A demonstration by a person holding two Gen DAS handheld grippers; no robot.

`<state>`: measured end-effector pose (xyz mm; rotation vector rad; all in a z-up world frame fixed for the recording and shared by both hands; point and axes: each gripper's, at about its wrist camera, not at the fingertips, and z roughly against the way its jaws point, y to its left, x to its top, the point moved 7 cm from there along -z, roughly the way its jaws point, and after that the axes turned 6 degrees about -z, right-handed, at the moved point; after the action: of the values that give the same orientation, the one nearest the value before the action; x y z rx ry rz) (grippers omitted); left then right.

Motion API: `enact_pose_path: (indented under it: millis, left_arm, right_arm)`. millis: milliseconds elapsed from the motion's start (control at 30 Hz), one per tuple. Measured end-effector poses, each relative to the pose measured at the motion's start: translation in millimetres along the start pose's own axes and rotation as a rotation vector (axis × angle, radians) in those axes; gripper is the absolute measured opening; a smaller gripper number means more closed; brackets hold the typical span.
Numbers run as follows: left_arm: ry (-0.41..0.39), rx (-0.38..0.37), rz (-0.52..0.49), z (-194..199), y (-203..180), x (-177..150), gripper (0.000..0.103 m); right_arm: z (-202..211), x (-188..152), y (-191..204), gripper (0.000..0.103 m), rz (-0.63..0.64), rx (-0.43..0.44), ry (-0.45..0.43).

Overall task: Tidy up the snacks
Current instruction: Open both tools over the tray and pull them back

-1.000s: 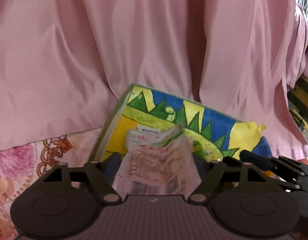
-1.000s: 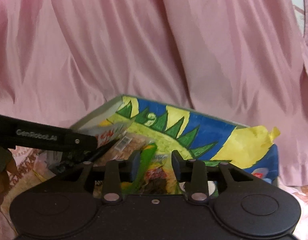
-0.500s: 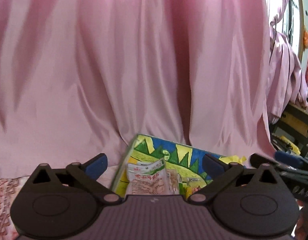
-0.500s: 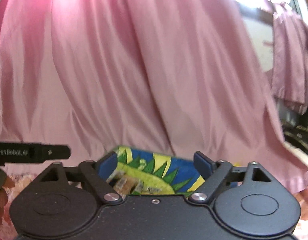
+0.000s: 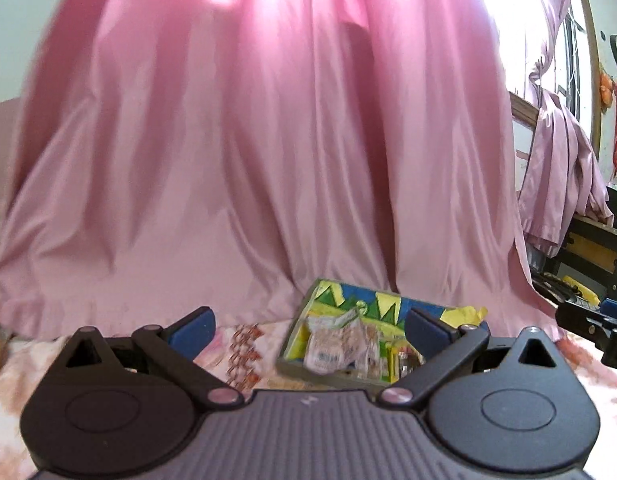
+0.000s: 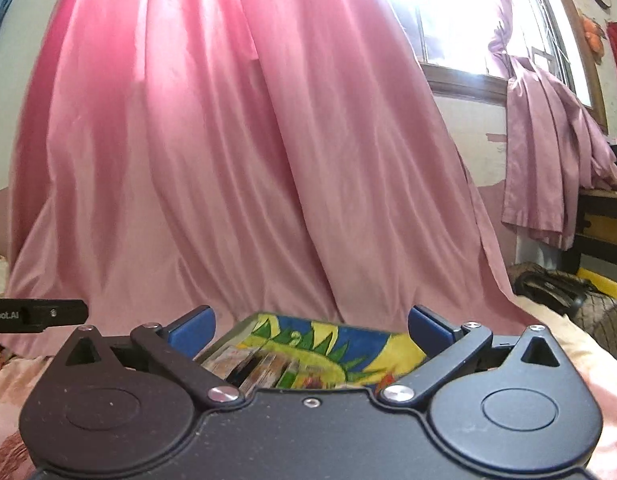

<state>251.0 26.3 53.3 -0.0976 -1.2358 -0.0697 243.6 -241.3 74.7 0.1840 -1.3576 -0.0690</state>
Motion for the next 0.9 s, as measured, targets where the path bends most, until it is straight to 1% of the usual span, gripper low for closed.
enact_pose_path:
  millis: [67,133,233,400,600,767,900]
  left_arm:
    - [0.002,0.01,0.018,17,1,-7,0.103]
    - [-0.007,0.031,0.06,33,5,-16,0.103]
    - [-0.015,0.052,0.09,54,8,-31,0.103]
    - [0.001,0.076,0.066,78,5,-52,0.103]
    - [0.044,0.103,0.1,92,0,-75,0.103]
    - [0.066,0.125,0.072,101,-6,-92,0.103]
    - [0.092,0.138,0.044,107,-11,-102,0.103]
  right_arm:
    - [21,-6,1,0.102,-0.009,0.008,0.013]
    - [39,-14,2,0.102,-0.017,0.012,0.022]
    - [62,-27,0,0.102,-0.039,-0.003,0.025]
    - [89,-47,-3,0.102,-0.076,-0.028,0.07]
    - [113,-69,-2,0.102,-0.054,-0.029,0.121]
    - [126,-88,1,0.102,-0.051,-0.017,0.164]
    - [132,-95,1,0.102,-0.053,-0.014,0.181]
